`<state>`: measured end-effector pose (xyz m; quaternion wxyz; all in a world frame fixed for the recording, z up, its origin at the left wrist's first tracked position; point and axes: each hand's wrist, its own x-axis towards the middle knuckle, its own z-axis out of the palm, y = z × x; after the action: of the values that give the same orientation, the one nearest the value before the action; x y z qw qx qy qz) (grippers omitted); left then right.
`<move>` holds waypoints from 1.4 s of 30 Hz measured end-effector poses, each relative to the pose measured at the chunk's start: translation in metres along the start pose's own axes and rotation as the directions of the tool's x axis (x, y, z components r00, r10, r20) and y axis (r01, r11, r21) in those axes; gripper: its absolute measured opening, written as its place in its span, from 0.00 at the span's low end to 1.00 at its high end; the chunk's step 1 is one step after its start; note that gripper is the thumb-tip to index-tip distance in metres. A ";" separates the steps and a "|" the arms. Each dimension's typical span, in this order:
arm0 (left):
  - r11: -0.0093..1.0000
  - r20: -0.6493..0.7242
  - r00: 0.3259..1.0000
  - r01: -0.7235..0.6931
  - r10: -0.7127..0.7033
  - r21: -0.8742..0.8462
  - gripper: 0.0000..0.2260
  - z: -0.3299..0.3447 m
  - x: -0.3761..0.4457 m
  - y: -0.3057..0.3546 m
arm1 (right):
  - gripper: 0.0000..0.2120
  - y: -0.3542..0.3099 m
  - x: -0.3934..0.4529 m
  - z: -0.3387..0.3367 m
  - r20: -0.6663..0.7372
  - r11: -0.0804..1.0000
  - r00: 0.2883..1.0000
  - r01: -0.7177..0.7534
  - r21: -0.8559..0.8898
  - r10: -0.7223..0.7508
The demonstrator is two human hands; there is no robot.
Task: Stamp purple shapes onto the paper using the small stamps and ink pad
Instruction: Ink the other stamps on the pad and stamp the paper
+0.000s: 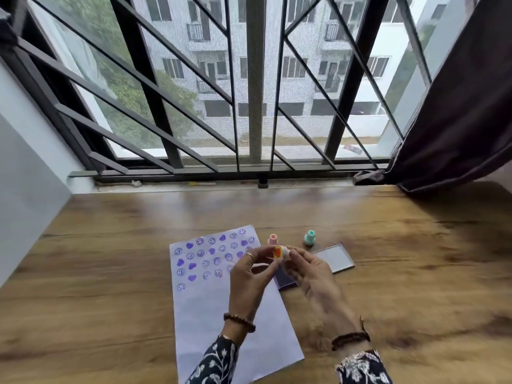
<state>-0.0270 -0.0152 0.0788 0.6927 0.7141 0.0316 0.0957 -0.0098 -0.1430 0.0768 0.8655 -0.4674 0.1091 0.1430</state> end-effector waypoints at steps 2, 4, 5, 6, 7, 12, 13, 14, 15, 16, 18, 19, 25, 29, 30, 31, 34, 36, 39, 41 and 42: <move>0.999 -0.048 0.998 -0.039 0.040 0.010 0.07 0.005 -0.004 0.005 | 0.11 0.005 -0.004 0.005 0.000 0.993 1.000 -0.003 0.116 0.003; 0.996 -0.060 0.995 -0.077 0.079 0.035 0.08 0.007 -0.004 0.009 | 0.12 0.010 -0.006 0.011 -0.007 0.976 1.000 -0.012 0.218 0.014; 0.993 -0.053 0.993 -0.098 0.102 0.059 0.08 0.007 -0.004 0.010 | 0.13 0.013 -0.007 0.013 -0.006 0.963 1.000 -0.024 0.269 0.027; 0.989 -0.045 0.991 -0.119 0.123 0.083 0.08 0.006 -0.003 0.010 | 0.14 0.015 -0.007 0.015 0.001 0.948 0.999 -0.040 0.317 0.042; 0.985 -0.040 0.989 -0.137 0.142 0.101 0.08 0.004 -0.002 0.010 | 0.15 0.017 -0.008 0.016 0.010 0.931 0.998 -0.057 0.362 0.057; 0.972 -0.020 0.980 -0.192 0.196 0.138 0.10 -0.003 0.001 0.006 | 0.12 0.023 -0.004 0.017 0.008 0.882 0.994 -0.098 0.461 0.106; 0.970 -0.010 0.979 -0.201 0.204 0.139 0.11 -0.004 0.002 0.005 | 0.12 0.024 -0.003 0.018 -0.002 0.878 0.994 -0.098 0.468 0.112; 0.965 0.002 0.976 -0.216 0.218 0.146 0.11 -0.006 0.003 0.004 | 0.12 0.025 -0.001 0.019 -0.017 0.878 0.992 -0.100 0.468 0.122; 0.959 0.016 0.971 -0.237 0.237 0.157 0.11 -0.007 0.004 0.004 | 0.11 0.025 0.000 0.020 -0.033 0.880 0.991 -0.102 0.464 0.132; 0.954 0.026 0.967 -0.253 0.252 0.162 0.10 -0.008 0.003 0.003 | 0.11 0.025 -0.001 0.022 -0.053 0.884 0.988 -0.106 0.456 0.146; 0.967 0.004 0.974 -0.226 0.227 0.121 0.08 -0.010 0.003 -0.001 | 0.13 0.024 -0.001 0.021 -0.107 0.883 0.976 -0.120 0.454 0.188; 0.980 -0.028 0.982 -0.182 0.185 0.083 0.07 -0.011 0.003 -0.004 | 0.16 0.023 0.000 0.019 -0.143 0.880 0.967 -0.125 0.458 0.212; 0.998 -0.095 0.993 0.070 -0.070 0.001 0.05 -0.014 0.005 -0.026 | 0.06 0.006 0.003 -0.010 -0.184 0.930 0.961 -0.133 0.343 0.206; 0.980 -0.017 0.980 0.199 -0.199 0.005 0.02 -0.014 0.010 -0.041 | 0.04 0.000 0.007 -0.027 -0.207 0.980 0.965 -0.134 0.149 0.164; 0.976 0.010 0.976 0.217 -0.217 0.013 0.02 -0.013 0.011 -0.044 | 0.05 0.000 0.009 -0.029 -0.249 0.993 0.961 -0.113 0.041 0.120; 0.973 0.030 0.972 0.232 -0.232 0.008 0.02 -0.012 0.012 -0.047 | 0.07 0.001 0.011 -0.030 -0.290 0.987 0.955 -0.100 -0.127 0.060; 0.964 0.030 0.964 0.264 -0.263 -0.028 0.02 -0.008 0.014 -0.052 | 0.06 0.006 0.014 -0.028 -0.322 0.700 0.919 -0.076 -0.711 -0.227; 0.960 0.016 0.961 0.277 -0.276 -0.041 0.02 -0.005 0.016 -0.055 | 0.03 0.010 0.016 -0.025 -0.203 0.423 0.901 -0.024 -0.906 -0.383; 0.956 0.030 0.957 0.291 -0.290 -0.047 0.03 -0.002 0.016 -0.059 | 0.03 0.019 0.017 -0.020 -0.042 0.163 0.888 0.037 -0.986 -0.459; 0.956 0.034 0.956 0.292 -0.291 -0.024 0.03 0.000 0.016 -0.061 | 0.05 0.027 0.015 -0.018 0.035 0.035 0.881 0.059 -0.998 -0.472; 0.957 0.032 0.957 0.290 -0.290 -0.019 0.03 0.000 0.016 -0.062 | 0.05 0.030 0.015 -0.017 0.063 -0.013 0.878 0.065 -0.998 -0.474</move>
<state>-0.0062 -0.0103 0.0185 0.7081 0.6948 0.1249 -0.0167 -0.0077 -0.1397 0.0389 0.2863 -0.9557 0.0146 -0.0667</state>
